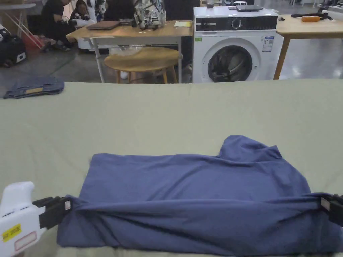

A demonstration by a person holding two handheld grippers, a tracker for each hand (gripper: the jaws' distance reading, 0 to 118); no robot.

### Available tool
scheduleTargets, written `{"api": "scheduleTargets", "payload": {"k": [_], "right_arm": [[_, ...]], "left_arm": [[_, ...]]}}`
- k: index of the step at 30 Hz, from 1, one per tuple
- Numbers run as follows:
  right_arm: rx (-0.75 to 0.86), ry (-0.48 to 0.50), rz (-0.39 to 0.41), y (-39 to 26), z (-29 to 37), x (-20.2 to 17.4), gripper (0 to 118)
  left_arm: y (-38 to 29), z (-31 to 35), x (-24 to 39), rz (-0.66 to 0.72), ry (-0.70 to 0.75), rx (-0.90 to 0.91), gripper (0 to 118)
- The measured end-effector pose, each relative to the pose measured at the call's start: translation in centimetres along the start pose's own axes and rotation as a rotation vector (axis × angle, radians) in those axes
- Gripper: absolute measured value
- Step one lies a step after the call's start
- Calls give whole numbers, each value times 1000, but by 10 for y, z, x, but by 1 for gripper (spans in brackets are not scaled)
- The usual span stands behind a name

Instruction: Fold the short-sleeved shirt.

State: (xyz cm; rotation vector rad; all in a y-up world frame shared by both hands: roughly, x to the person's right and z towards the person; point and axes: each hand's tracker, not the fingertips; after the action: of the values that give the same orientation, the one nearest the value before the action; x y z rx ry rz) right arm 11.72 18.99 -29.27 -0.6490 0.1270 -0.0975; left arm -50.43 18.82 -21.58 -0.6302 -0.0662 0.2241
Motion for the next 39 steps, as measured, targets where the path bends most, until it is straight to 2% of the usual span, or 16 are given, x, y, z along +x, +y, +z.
{"api": "scheduleTargets", "payload": {"k": [6, 7, 8, 10, 11, 16, 21, 23, 24, 25, 26, 27, 35, 36, 37, 39], "right_arm": [[-89, -52, 39, 12, -74, -5, 4], [-114, -105, 47, 10, -81, -6, 6], [-145, -165, 61, 7, -93, -2, 13], [-127, -150, 46, 3, -89, 3, 55], [-94, -142, 26, 2, -80, 4, 54], [53, -19, -16, -1, -22, -4, 54], [165, 90, 39, -25, 40, -26, 54], [171, 113, 44, -36, 53, -32, 50], [170, 103, 47, -39, 54, -36, 41], [175, 92, 54, -42, 56, -39, 19], [173, 95, 62, -45, 57, -39, 6], [160, 104, 64, -45, 56, -39, 0], [139, 122, 32, -43, 54, -38, 0], [137, 122, 32, -44, 52, -33, 0], [134, 120, 34, -45, 54, -30, 0], [109, 136, 27, -47, 59, -23, 0]], "left_arm": [[21, -74, -24, 43, 30, -109, 1], [19, -79, -25, 50, 0, -114, 1], [16, -79, -25, 28, -46, -106, 7], [14, -65, -17, -4, 2, -92, 43], [13, -56, -13, -24, 18, -68, 50], [10, -15, 1, -18, -7, 65, 50], [-8, 37, 9, 6, -60, 153, 50], [-17, 50, 12, -38, -12, 170, 50], [-20, 53, 13, -53, 15, 157, 45], [-24, 53, 14, -64, 36, 139, 30], [-24, 53, 11, -59, 19, 138, 10], [-26, 52, 7, -43, 15, 87, 0], [-29, -5, -17, 87, 30, -74, 0], [-33, -18, -22, 114, 26, -107, 20], [-39, -31, -29, 136, 45, -130, 49], [-46, -51, -35, 161, 66, -178, 48]]}}
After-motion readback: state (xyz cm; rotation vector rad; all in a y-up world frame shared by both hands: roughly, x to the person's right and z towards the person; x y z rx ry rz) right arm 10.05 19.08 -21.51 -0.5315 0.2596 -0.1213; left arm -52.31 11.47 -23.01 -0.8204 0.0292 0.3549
